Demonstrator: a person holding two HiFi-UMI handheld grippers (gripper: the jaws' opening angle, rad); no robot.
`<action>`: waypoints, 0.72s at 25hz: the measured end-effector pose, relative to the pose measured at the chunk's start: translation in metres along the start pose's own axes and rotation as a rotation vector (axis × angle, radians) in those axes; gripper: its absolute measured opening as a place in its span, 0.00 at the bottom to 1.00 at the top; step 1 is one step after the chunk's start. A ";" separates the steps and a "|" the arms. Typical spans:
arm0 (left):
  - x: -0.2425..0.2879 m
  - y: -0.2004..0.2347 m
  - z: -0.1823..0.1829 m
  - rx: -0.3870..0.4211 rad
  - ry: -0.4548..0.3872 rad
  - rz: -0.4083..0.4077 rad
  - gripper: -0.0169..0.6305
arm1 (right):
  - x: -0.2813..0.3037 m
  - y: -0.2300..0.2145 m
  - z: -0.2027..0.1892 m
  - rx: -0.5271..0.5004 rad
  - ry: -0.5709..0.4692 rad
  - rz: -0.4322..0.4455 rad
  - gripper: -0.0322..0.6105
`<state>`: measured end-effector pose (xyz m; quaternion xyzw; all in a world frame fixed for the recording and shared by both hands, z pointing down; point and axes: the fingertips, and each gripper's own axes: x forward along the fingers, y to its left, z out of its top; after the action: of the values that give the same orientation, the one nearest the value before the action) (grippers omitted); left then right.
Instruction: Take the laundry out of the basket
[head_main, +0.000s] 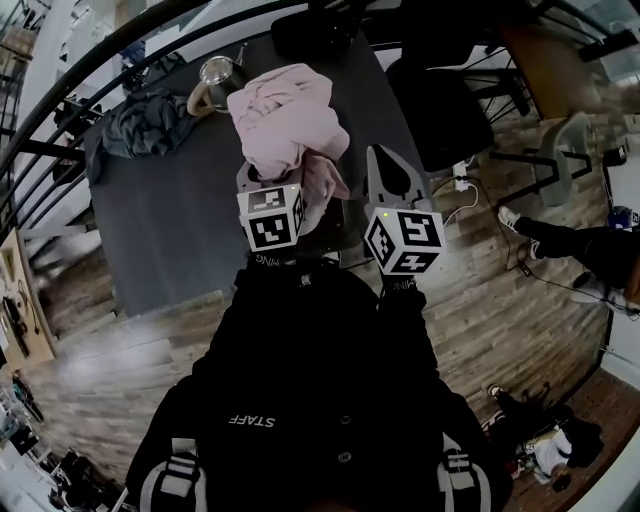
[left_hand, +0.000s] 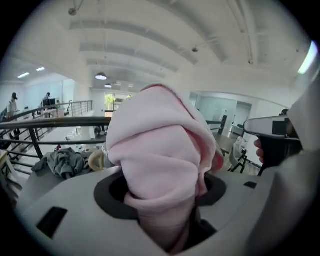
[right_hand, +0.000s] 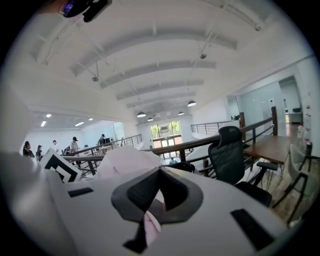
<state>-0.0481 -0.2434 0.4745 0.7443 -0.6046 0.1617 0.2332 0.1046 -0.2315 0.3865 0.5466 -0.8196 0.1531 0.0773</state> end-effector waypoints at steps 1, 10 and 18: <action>-0.006 -0.001 0.011 0.016 -0.036 0.001 0.46 | -0.003 0.002 0.007 0.002 -0.026 0.005 0.07; -0.058 -0.014 0.087 0.102 -0.260 -0.001 0.46 | -0.027 0.022 0.059 -0.042 -0.164 0.044 0.07; -0.097 -0.014 0.131 0.135 -0.393 0.000 0.46 | -0.038 0.036 0.090 -0.056 -0.263 0.030 0.07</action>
<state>-0.0607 -0.2318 0.3117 0.7755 -0.6263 0.0534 0.0601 0.0904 -0.2160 0.2844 0.5472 -0.8348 0.0583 -0.0182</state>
